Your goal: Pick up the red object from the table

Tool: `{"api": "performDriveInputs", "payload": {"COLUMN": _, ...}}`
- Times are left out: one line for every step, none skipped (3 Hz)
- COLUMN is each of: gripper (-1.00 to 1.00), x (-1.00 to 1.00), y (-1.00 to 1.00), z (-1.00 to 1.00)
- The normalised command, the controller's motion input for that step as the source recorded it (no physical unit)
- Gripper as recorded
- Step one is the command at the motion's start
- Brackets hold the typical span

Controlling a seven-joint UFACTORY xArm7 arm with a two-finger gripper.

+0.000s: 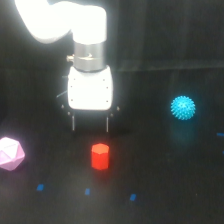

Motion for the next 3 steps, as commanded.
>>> {"api": "performDriveInputs", "payload": {"gripper": 1.00, "x": 0.18, "y": -0.81, "z": -0.09}}
{"api": "performDriveInputs", "payload": {"gripper": 0.84, "x": -0.06, "y": -0.78, "z": -0.11}}
{"api": "performDriveInputs", "payload": {"gripper": 0.52, "x": -0.31, "y": -0.63, "z": -0.12}}
